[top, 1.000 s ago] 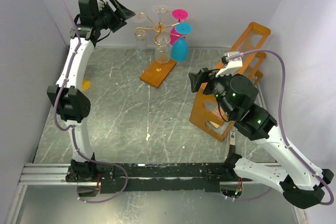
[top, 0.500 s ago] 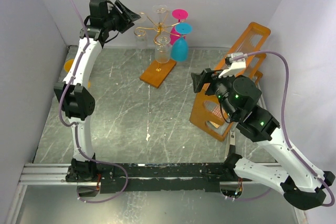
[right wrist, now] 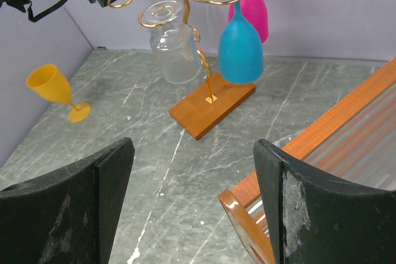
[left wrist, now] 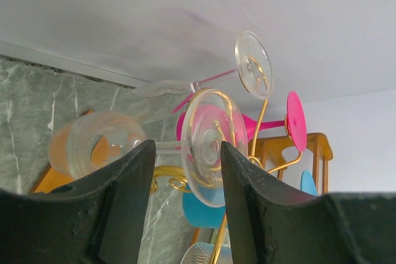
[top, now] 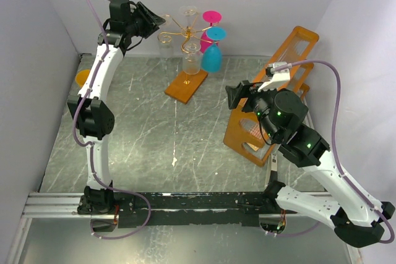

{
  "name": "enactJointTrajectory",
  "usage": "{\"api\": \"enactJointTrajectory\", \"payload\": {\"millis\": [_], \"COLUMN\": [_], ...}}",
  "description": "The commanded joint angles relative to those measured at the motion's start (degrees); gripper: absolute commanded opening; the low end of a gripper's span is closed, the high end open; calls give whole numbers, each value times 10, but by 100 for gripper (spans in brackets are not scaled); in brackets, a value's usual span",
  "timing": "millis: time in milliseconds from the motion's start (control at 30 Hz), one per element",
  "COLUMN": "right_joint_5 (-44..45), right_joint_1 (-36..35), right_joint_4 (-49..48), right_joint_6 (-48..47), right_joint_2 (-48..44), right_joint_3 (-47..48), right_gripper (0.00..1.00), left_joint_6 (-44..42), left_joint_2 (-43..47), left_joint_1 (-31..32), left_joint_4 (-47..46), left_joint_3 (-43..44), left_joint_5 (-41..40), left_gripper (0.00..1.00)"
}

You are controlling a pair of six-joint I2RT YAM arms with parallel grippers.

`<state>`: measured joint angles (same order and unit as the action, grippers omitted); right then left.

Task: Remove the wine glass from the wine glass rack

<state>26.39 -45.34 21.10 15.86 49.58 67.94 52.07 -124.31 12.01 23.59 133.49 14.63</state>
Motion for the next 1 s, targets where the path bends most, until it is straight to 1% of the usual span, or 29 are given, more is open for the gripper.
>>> {"api": "enactJointTrajectory", "payload": {"millis": [0,167,533,567,600,900,967], "right_joint_5": [5,1,-6,-7,-6,-3,-4], "right_joint_1": [3,4,3,3,3,3,3], "right_joint_4": [-1,-1,-4,-4,-4,-2,-3], "right_joint_6": [5,6,11,11,11,13,13], "right_joint_2": [-5,-2,1,0,0,-5,-5], "right_joint_3": [18,21,23,23,24,24,25], "right_gripper": [78,78,78,78,78,78,78], "left_joint_6": [-13,-17,-27,-26,-25,-21,-19], "left_joint_2": [-8,-9,1,0,0,2,6], "left_joint_1": [6,6,7,7,7,7,7], "left_joint_4": [3,11,27,27,26,25,23], "left_joint_3": [37,47,48,49,49,54,53], "left_joint_5": [-21,-27,-30,-30,-29,-27,-27], "left_gripper": [57,48,39,35,34,26,25]}}
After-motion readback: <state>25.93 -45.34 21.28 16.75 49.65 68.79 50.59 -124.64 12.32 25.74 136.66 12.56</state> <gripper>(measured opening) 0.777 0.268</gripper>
